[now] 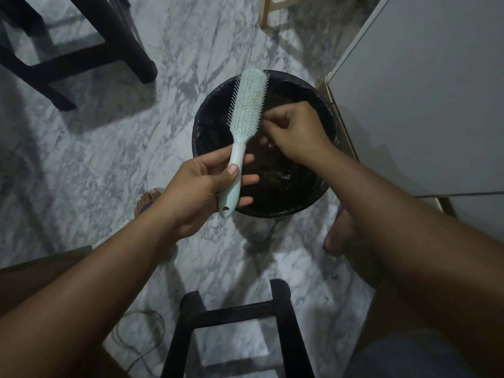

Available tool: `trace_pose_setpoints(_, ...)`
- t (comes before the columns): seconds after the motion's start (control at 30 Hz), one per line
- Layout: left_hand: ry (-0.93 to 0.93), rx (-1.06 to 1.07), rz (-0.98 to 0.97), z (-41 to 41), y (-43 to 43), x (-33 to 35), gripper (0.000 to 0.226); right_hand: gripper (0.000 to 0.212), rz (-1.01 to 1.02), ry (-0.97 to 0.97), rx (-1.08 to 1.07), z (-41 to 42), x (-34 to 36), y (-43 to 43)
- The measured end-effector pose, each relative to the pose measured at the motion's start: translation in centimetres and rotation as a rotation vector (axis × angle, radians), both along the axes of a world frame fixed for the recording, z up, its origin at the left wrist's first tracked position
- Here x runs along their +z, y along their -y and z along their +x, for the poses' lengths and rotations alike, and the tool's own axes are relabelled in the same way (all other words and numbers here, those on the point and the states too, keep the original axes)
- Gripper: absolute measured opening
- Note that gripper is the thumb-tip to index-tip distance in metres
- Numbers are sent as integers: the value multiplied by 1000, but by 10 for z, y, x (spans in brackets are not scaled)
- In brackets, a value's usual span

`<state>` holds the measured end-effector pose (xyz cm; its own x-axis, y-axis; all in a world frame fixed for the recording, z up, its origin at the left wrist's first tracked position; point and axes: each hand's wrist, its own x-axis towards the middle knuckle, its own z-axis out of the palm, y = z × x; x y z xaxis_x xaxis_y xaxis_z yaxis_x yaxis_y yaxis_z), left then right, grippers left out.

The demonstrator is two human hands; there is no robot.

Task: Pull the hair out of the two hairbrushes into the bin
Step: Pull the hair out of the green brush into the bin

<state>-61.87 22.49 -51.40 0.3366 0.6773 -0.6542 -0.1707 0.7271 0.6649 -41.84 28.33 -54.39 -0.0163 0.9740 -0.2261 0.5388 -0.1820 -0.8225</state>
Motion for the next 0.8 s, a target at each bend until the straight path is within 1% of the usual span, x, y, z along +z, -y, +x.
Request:
trace_pose_setpoints(0.1, 7, 29, -25, -1, 0, 0, 37, 14, -113, 156, 72, 1, -3, 4)
trace_pose_setpoints(0.17, -6, 27, -35, 0, 3, -2, 36, 15, -125, 245, 94, 0, -6, 5)
trace_pose_setpoints(0.23, -25, 27, -35, 0, 5, -3, 36, 16, -103, 275, 38, 3, -6, 0)
trace_pose_setpoints(0.3, -67, 38, -24, 0, 5, -5, 35, 16, -72, 246, -60, 8, 1, -8)
trace_pose_setpoints(0.37, -141, 45, -7, 0, 4, -7, 35, 16, -15, 199, -88, 12, 11, -12)
trace_pose_setpoints(0.47, -252, 44, -2, 0, 7, -14, 35, 14, 81, 94, -6, 7, 29, -9)
trace_pose_setpoints(0.57, -302, 47, -33, 0, 11, -18, 35, 14, 187, 5, 38, -1, 42, -7)
trace_pose_setpoints(0.7, -289, 46, -39, -1, 13, -18, 35, 17, 424, -90, -3, -3, 60, -9)
trace_pose_setpoints(0.8, -268, 45, -28, -1, 11, -17, 35, 18, 665, -153, -76, 1, 76, -13)
